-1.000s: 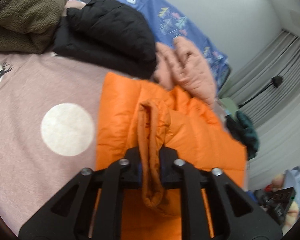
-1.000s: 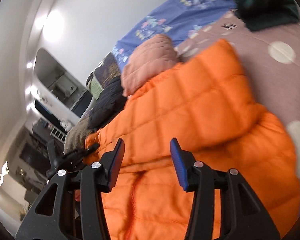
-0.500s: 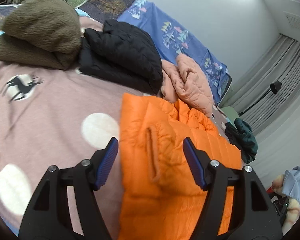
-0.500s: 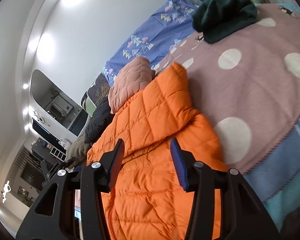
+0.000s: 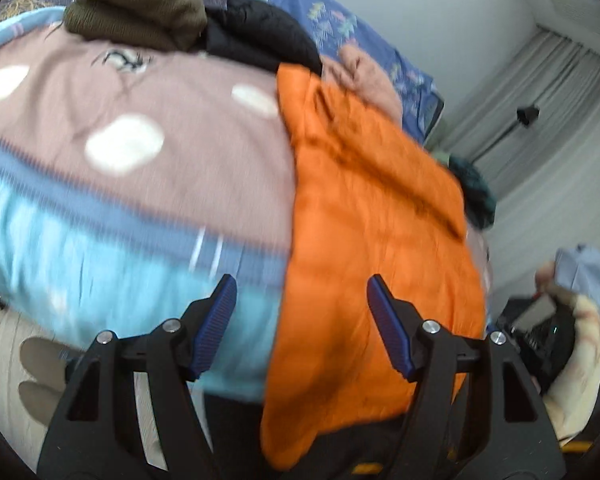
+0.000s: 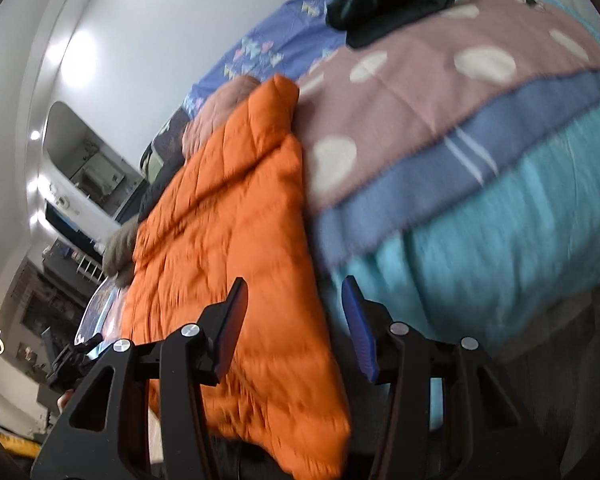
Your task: Fold large clothes
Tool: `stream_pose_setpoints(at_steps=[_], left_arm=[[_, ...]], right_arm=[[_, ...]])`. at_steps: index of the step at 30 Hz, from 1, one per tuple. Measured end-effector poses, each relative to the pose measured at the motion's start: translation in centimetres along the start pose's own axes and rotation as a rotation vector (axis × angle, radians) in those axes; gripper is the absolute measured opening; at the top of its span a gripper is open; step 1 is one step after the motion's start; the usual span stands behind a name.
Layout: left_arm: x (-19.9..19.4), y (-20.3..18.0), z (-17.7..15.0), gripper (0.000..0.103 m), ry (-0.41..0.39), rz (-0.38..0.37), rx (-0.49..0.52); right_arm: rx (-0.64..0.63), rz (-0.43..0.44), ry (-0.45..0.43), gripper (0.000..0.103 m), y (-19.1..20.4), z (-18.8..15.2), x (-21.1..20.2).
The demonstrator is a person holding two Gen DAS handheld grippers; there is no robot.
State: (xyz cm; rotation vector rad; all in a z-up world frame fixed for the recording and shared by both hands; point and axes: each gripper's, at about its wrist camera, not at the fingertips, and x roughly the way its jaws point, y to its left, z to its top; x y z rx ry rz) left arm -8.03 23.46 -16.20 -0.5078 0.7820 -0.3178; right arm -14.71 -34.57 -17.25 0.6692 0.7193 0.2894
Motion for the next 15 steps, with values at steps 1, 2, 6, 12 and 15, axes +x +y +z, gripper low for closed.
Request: stream_pose_setpoints(at_steps=[1, 2, 6, 12, 15], left_arm=[[-0.1, 0.0, -0.7, 0.068, 0.017, 0.004, 0.006], [-0.2, 0.1, -1.5, 0.068, 0.036, 0.006, 0.016], [-0.3, -0.1, -4.0, 0.068, 0.078, 0.012, 0.043], [1.3, -0.4, -7.2, 0.069, 0.157, 0.027, 0.085], [2.2, -0.5, -8.7, 0.069, 0.187, 0.024, 0.097]], right_arm=[[0.0, 0.006, 0.02, 0.05, -0.1, -0.7, 0.0], [-0.007, 0.009, 0.049, 0.05, -0.1, -1.7, -0.1], [-0.042, -0.026, 0.098, 0.05, 0.1, -4.2, 0.0], [-0.034, -0.033, 0.143, 0.05, -0.2, -6.9, 0.9], [-0.042, -0.026, 0.155, 0.05, -0.2, -7.7, 1.1]])
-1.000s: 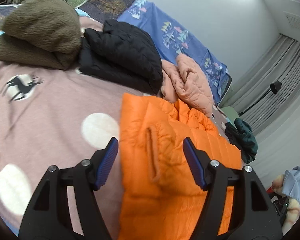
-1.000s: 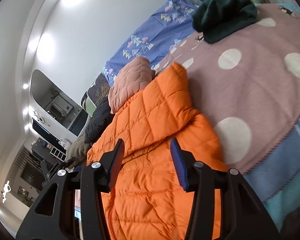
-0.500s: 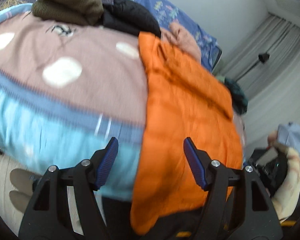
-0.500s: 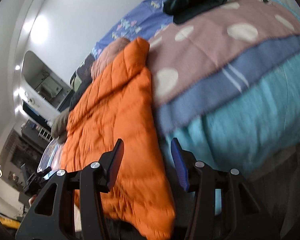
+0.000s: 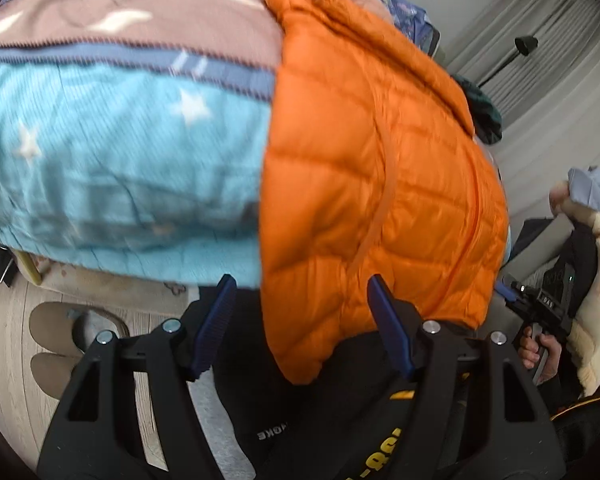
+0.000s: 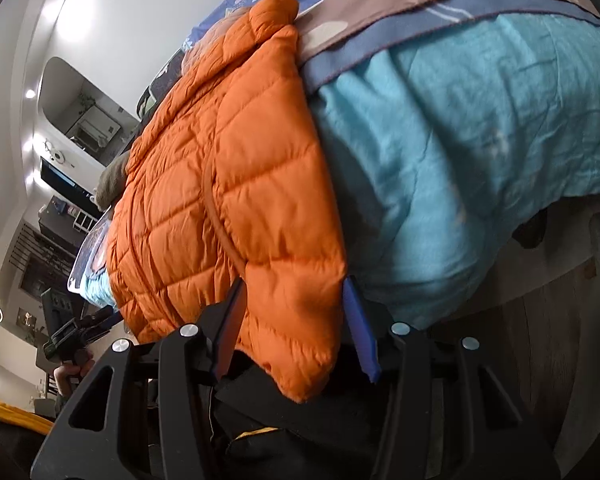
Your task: Fold large clothes
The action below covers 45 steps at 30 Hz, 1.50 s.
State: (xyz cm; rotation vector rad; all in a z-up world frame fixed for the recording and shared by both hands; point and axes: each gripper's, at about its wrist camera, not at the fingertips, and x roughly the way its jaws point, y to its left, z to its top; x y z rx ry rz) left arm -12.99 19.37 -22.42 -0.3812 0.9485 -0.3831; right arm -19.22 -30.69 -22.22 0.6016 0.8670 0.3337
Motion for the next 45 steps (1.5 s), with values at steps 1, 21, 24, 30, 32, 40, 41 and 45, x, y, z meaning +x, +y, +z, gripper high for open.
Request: stream_pose_setpoints(at_steps=[1, 21, 24, 30, 32, 40, 41, 45], left_arm=[[0.3, 0.0, -0.3, 0.069, 0.006, -0.002, 0.004], [2.6, -2.4, -2.2, 0.008, 0.015, -0.08, 0.061], [0.8, -3.5, -1.6, 0.007, -0.023, -0.136, 0.083], [-3.3, -4.6, 0.5, 0.007, -0.132, -0.306, 0.058], [-4.4, -4.8, 1.4, 0.007, -0.163, -0.358, 0.055], [-7.9, -6.2, 5.9, 0.007, -0.311, -0.528, 0.044], [-8.4, -6.5, 6.6, 0.007, -0.332, -0.537, 0.052], [-10.0, -7.8, 9.7, 0.007, -0.381, -0.569, 0.097]], right_arm=[[0.003, 0.001, 0.006, 0.05, -0.2, -0.3, 0.2], [-0.032, 0.137, 0.0, 0.002, 1.1, -1.8, -0.5], [-0.033, 0.203, -0.04, 0.002, 2.1, -1.1, -1.9], [0.009, 0.42, -0.131, 0.001, 2.8, 1.0, -4.7], [0.009, 0.483, -0.168, 0.001, 3.4, 2.1, -5.9], [-0.002, 0.631, -0.292, 0.001, 4.7, 7.3, -8.6], [-0.004, 0.642, -0.297, 0.001, 4.8, 7.8, -8.6], [-0.016, 0.672, -0.316, 0.001, 6.4, 10.7, -8.4]])
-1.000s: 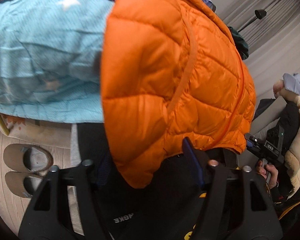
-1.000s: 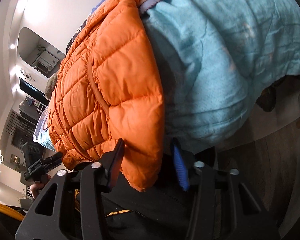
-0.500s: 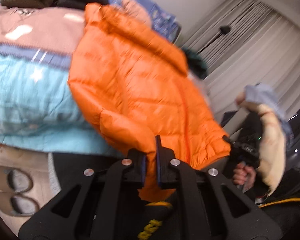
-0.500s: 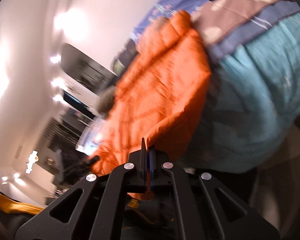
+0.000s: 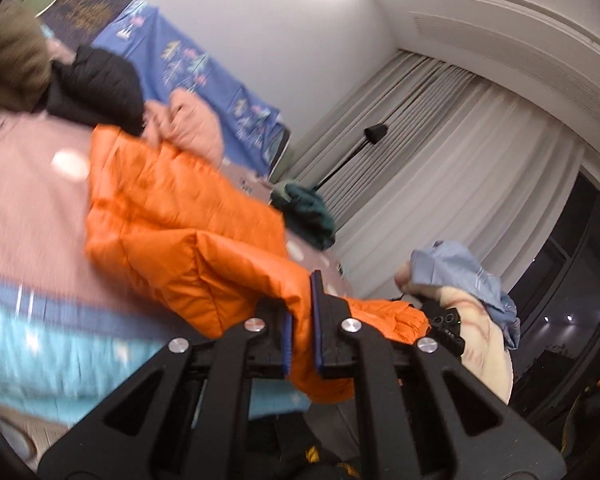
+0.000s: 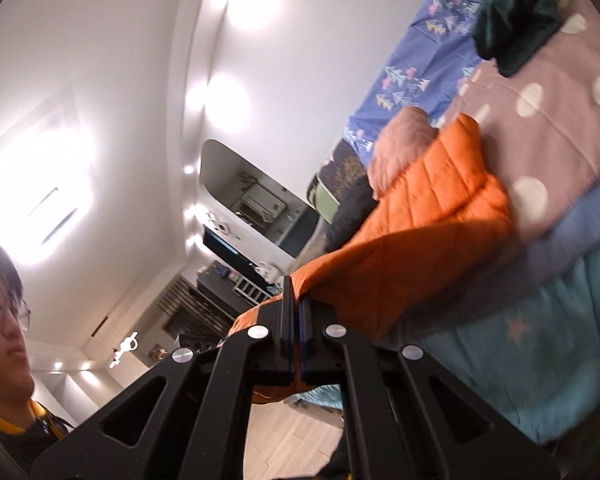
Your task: Fold large clothes
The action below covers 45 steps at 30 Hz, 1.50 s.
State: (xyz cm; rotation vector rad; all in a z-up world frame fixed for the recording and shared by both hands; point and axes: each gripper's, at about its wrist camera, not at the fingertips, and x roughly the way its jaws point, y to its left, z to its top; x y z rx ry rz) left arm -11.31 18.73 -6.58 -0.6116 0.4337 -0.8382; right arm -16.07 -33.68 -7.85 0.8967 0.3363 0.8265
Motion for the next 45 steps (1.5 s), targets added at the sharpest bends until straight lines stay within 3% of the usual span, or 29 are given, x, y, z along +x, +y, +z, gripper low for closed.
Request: stream_pose_setpoints(at_steps=[5, 11, 18, 24, 32, 40, 45], left_arm=[[1.8, -0.1, 4.6, 0.007, -0.001, -0.022, 0.032], [5.3, 0.7, 9.7, 0.007, -0.013, -0.022, 0.044], [8.9, 3.8, 16.4, 0.007, -0.044, 0.015, 0.018], [12.2, 7.5, 20.8, 0.007, -0.046, 0.046, -0.014], [17.4, 14.0, 24.2, 0.007, -0.01, 0.124, -0.065], [21.9, 21.5, 24.9, 0.007, 0.048, 0.196, -0.151], [23.6, 25.4, 24.4, 0.007, 0.075, 0.231, -0.214]], right_arm=[[-0.02, 0.042, -0.018, 0.001, 0.3, 3.8, 3.0], [0.046, 0.086, -0.037, 0.001, -1.9, 8.7, 7.2], [0.1, 0.054, -0.078, 0.001, -4.4, 14.3, 11.8], [0.134, -0.011, -0.086, 0.001, -7.5, 17.7, 15.5], [0.212, -0.137, -0.046, 0.001, -13.7, 21.0, 21.2], [0.348, -0.33, 0.013, 0.001, -21.5, 21.9, 25.7], [0.365, -0.4, 0.028, 0.001, -23.9, 21.5, 26.8]])
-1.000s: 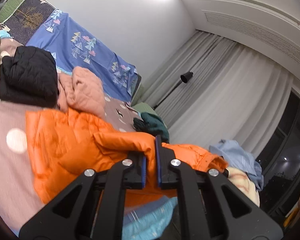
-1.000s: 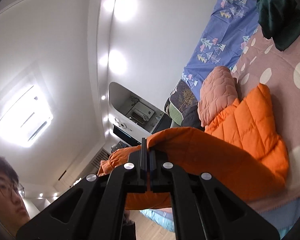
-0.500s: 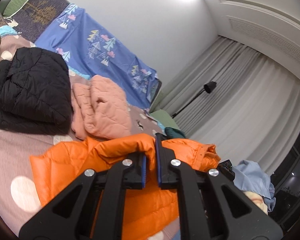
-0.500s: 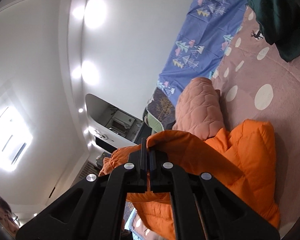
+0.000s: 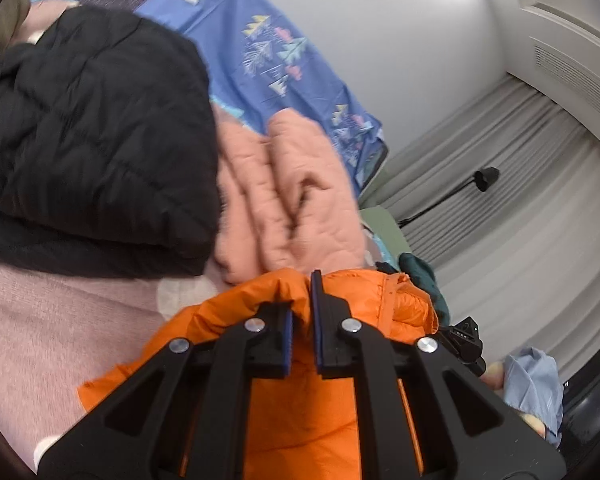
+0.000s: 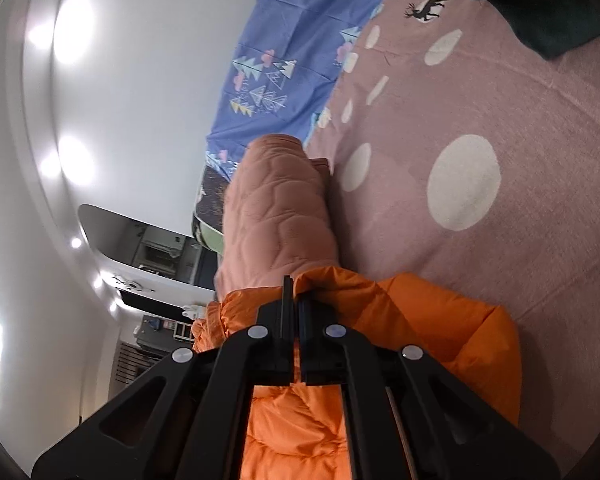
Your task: Fold large clothes
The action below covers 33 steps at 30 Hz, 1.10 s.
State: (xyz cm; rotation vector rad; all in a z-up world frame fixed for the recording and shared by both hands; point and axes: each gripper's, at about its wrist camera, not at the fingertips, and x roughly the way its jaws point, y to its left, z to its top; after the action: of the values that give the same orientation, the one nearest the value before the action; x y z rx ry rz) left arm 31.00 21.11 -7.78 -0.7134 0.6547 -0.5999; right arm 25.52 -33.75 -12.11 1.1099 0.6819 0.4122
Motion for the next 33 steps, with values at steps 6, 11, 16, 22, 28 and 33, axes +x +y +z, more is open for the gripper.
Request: stream_pose_setpoints(at_steps=[6, 11, 16, 22, 28, 33], left_arm=[[1.6, 2.4, 0.1, 0.01, 0.038, 0.037, -0.041], [-0.7, 0.8, 0.2, 0.068, -0.003, 0.0, -0.02], [-5.8, -2.6, 0.6, 0.077, -0.121, 0.037, 0.05], [-6.2, -8.2, -0.2, 0.022, -0.142, 0.209, 0.135], [-0.9, -10.3, -1.2, 0.017, -0.092, 0.259, 0.166], [4.9, -8.7, -2.4, 0.017, 0.019, 0.354, 0.182]], right_arm=[[0.03, -0.03, -0.007, 0.009, -1.3, 0.0, 0.3], [-0.007, -0.081, -0.08, 0.057, 0.7, -0.6, -3.1], [-0.131, -0.101, -0.156, 0.057, 4.1, -1.5, -6.8], [-0.293, -0.128, -0.172, 0.031, 8.8, -3.7, -6.0], [-0.406, -0.217, -0.133, 0.028, 11.2, -4.7, -0.2], [-0.47, -0.347, -0.037, 0.028, 9.6, -4.9, 4.5]])
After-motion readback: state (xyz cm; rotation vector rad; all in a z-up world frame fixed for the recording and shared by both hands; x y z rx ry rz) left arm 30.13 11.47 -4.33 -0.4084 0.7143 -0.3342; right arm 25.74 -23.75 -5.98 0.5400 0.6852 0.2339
